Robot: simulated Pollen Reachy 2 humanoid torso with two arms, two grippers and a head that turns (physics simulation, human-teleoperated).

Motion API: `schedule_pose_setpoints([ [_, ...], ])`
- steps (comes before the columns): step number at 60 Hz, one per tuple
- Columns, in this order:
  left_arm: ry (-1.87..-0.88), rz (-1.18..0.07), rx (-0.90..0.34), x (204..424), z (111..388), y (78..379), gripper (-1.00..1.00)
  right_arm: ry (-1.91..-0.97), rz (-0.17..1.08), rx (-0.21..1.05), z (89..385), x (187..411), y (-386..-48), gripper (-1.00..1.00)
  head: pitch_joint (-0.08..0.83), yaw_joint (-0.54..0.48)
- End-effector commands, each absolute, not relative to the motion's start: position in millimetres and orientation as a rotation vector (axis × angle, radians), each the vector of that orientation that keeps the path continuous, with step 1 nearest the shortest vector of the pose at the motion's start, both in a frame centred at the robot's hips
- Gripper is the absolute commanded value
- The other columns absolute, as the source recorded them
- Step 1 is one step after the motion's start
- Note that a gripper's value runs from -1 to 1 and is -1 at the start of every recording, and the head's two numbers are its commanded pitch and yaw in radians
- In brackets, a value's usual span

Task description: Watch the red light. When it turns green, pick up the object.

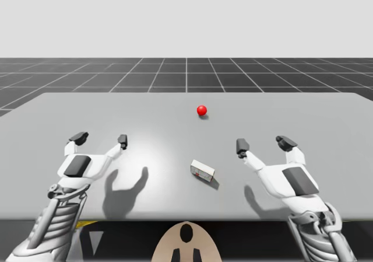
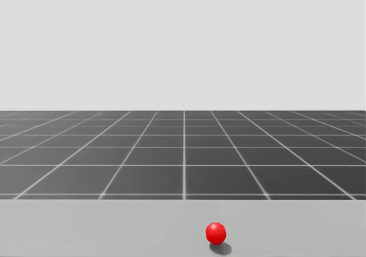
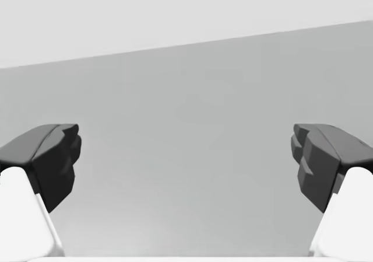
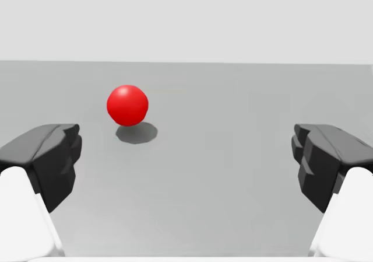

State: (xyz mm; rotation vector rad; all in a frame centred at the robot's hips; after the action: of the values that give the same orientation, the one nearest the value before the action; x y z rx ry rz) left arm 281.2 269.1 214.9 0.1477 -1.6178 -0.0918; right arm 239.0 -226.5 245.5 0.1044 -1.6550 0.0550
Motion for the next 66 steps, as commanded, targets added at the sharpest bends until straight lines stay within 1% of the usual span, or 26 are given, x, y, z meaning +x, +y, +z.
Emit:
schedule_pose_setpoints([
  [1, -1.583, -0.057, 0.153, 274.9, 213.7, 277.8, -1.00, -1.610, -0.066, 0.177, 242.0, 223.5, -218.6, -1.00, 0.010, 0.00],
  [7, -1.583, -0.056, 0.152, 274.9, 213.5, 277.9, -1.00, -1.627, -0.068, 0.169, 242.8, 223.9, -218.0, -1.00, 0.012, 0.00],
  [9, -1.583, -0.057, 0.152, 274.9, 213.5, 277.8, -1.00, -1.622, -0.062, 0.172, 243.2, 224.4, -217.7, -1.00, 0.014, 0.00],
  [10, -1.583, -0.057, 0.152, 274.8, 213.4, 277.8, -1.00, -1.598, -0.040, 0.178, 244.1, 224.4, -217.8, -1.00, 0.016, 0.00],
  [13, -1.583, -0.057, 0.152, 274.8, 213.4, 277.8, -1.00, -1.604, -0.030, 0.185, 243.2, 224.0, -217.8, -1.00, 0.020, 0.00],
  [17, -1.582, -0.058, 0.152, 274.9, 213.2, 277.8, -1.00, -1.612, -0.034, 0.139, 243.4, 224.3, -216.4, -1.00, 0.037, 0.00],
  [18, -1.582, -0.059, 0.152, 274.9, 213.1, 277.8, -1.00, -1.607, -0.030, 0.113, 243.6, 224.8, -216.2, -1.00, 0.050, 0.00],
  [23, -1.581, -0.059, 0.153, 275.0, 212.9, 277.8, -1.00, -1.591, -0.042, 0.119, 243.4, 225.5, -216.4, -1.00, 0.107, -0.01],
  [25, -1.581, -0.060, 0.153, 275.0, 212.9, 277.8, -1.00, -1.591, -0.040, 0.115, 243.3, 225.7, -216.5, -1.00, 0.144, -0.02],
  [34, -1.581, -0.063, 0.152, 275.6, 213.1, 277.8, -1.00, -1.593, -0.035, 0.103, 242.9, 226.6, -216.3, -1.00, 0.257, -0.05],
  [36, -1.581, -0.064, 0.153, 275.9, 213.0, 277.7, -1.00, -1.591, -0.033, 0.100, 242.5, 226.8, -216.1, -1.00, 0.297, -0.06],
  [38, -1.581, -0.064, 0.153, 275.9, 213.1, 277.6, -1.00, -1.589, -0.034, 0.099, 242.3, 227.0, -216.3, -1.00, 0.316, -0.07],
  [39, -1.581, -0.064, 0.153, 276.0, 213.1, 277.5, -1.00, -1.588, -0.033, 0.095, 242.2, 227.2, -216.4, -1.00, 0.343, -0.07],
  [47, -1.581, -0.066, 0.153, 276.2, 213.0, 277.6, -1.00, -1.589, -0.029, 0.082, 241.6, 227.5, -215.9, -1.00, 0.411, -0.09],
  [57, -1.581, -0.069, 0.153, 276.5, 213.2, 277.3, -1.00, -1.587, -0.026, 0.081, 241.6, 227.6, -215.8, -1.00, 0.458, -0.09],
  [66, -1.580, -0.068, 0.153, 276.5, 213.4, 277.4, -1.00, -1.587, -0.024, 0.081, 241.7, 227.2, -215.9, -1.00, 0.451, -0.09],
])
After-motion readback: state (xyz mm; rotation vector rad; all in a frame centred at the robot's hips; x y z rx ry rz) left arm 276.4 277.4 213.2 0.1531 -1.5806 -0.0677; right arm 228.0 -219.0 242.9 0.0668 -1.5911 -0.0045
